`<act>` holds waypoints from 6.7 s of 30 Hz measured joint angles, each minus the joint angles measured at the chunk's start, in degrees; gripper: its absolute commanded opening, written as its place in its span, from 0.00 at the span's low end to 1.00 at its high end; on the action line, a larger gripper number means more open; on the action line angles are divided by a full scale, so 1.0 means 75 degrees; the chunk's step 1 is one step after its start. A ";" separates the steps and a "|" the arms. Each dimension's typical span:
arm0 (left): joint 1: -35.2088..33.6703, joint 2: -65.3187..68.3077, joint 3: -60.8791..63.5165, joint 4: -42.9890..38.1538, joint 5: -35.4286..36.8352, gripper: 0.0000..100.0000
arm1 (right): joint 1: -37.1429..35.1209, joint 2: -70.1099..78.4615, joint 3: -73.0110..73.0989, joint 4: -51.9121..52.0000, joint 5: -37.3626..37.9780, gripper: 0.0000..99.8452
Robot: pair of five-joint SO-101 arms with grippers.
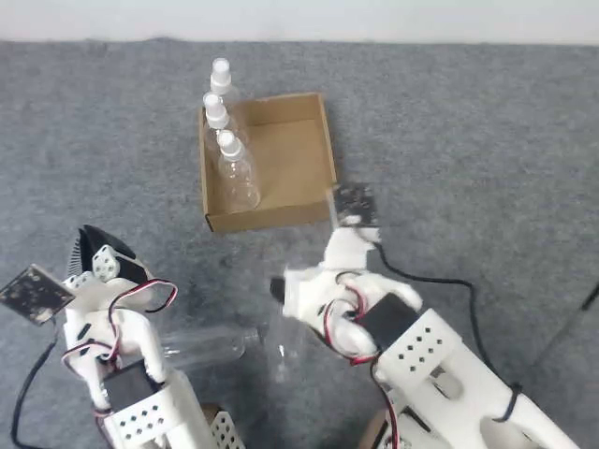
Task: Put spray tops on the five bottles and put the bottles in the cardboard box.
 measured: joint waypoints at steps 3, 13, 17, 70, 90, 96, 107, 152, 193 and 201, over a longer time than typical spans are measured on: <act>0.0000 0.0000 0.0000 0.0000 0.0000 0.03 | 0.0492 -0.0012 0.0000 -0.0328 -0.0258 0.02; 0.0000 0.0000 0.0000 0.0000 0.0000 0.03 | 0.1946 -0.0012 0.0000 -0.1430 -0.1184 0.02; 0.0000 0.0000 0.0000 0.0000 0.0000 0.03 | 0.2473 -0.0012 0.0047 -0.1875 -0.1465 0.02; 0.1770 0.0000 0.0000 0.4642 0.0785 0.02 | 0.3880 -0.0023 0.2860 -0.4267 -0.1442 0.28; 0.1770 0.0000 0.0000 0.4642 0.0821 0.02 | 0.3868 -0.0023 0.2860 -0.4267 0.0211 0.27; 0.1770 0.0000 0.0000 0.4642 0.0821 0.02 | 0.3868 -0.0023 0.2860 -0.4267 0.0879 0.27; 0.1770 0.0000 0.0000 0.4642 0.0821 0.02 | 0.3868 -0.0023 0.2860 -0.4267 0.2075 0.27; 0.3399 0.0000 0.0000 0.4642 0.0856 0.02 | 0.5099 -0.0023 0.2098 -0.2544 0.6482 0.28; 0.3399 0.0000 0.0000 0.4642 0.0856 0.02 | 0.3458 0.0645 -0.0703 0.2450 1.3234 0.28; 0.3399 0.0000 0.0000 0.4642 0.0856 0.02 | 0.3411 0.2122 -0.1489 0.2450 1.3257 0.28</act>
